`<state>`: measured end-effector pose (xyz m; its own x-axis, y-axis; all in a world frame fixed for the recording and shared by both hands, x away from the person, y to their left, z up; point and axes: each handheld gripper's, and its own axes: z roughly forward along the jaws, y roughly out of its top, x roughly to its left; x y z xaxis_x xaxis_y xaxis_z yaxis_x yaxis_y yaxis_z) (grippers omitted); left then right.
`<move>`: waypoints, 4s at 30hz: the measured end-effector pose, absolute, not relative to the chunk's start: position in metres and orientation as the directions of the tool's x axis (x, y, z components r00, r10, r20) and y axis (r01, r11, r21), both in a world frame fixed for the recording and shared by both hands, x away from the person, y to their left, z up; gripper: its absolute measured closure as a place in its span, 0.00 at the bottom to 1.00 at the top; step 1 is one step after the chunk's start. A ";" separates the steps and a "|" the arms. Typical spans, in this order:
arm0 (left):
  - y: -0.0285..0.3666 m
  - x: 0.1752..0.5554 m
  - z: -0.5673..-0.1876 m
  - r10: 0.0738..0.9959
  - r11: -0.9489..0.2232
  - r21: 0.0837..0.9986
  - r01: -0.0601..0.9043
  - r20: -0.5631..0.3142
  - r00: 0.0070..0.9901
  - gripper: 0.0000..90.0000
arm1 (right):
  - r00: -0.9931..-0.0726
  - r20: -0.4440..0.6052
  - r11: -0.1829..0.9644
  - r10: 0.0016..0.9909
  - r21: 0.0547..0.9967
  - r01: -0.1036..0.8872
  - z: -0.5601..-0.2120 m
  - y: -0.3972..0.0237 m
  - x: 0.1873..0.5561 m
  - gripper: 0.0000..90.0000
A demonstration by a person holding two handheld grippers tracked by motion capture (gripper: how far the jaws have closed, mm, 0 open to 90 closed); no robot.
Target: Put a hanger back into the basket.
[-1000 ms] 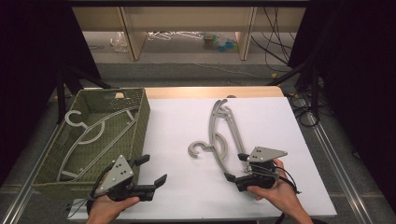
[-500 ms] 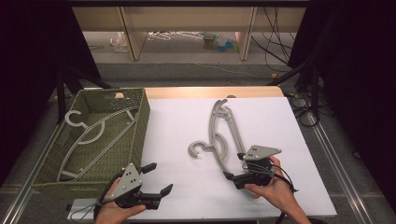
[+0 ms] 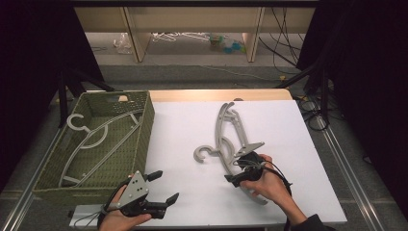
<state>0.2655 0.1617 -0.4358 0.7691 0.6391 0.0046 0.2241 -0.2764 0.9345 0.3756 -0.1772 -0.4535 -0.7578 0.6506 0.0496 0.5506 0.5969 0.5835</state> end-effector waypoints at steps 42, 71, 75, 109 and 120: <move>0.165 0.267 -0.435 0.631 -0.304 0.931 0.201 0.039 0.775 0.19 | -0.719 0.111 0.591 0.686 0.491 0.640 -0.442 -0.169 0.393 0.83; 0.166 0.268 -0.436 0.631 -0.319 0.925 0.208 0.043 0.775 0.20 | -0.750 0.000 0.630 0.661 0.543 0.555 -0.412 -0.198 0.348 0.89; 0.166 0.269 -0.437 0.631 -0.325 0.923 0.205 0.050 0.774 0.20 | -0.762 -0.022 0.638 0.647 0.562 0.526 -0.406 -0.203 0.341 0.91; 0.131 0.295 -0.439 0.558 -0.490 0.857 0.157 0.170 0.812 0.34 | -0.943 -0.007 0.764 0.334 0.587 0.266 -0.410 -0.191 0.315 0.91; 0.110 0.305 -0.434 0.409 -0.618 0.783 0.077 0.236 0.882 0.38 | -0.963 0.009 0.777 0.270 0.589 0.223 -0.409 -0.189 0.305 0.91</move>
<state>0.3048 0.1105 -0.4345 0.8815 0.4089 0.2361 0.0767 -0.6175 0.7828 0.3047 -0.1889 -0.4087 -0.9628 0.2699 0.0093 0.2234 0.7766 0.5891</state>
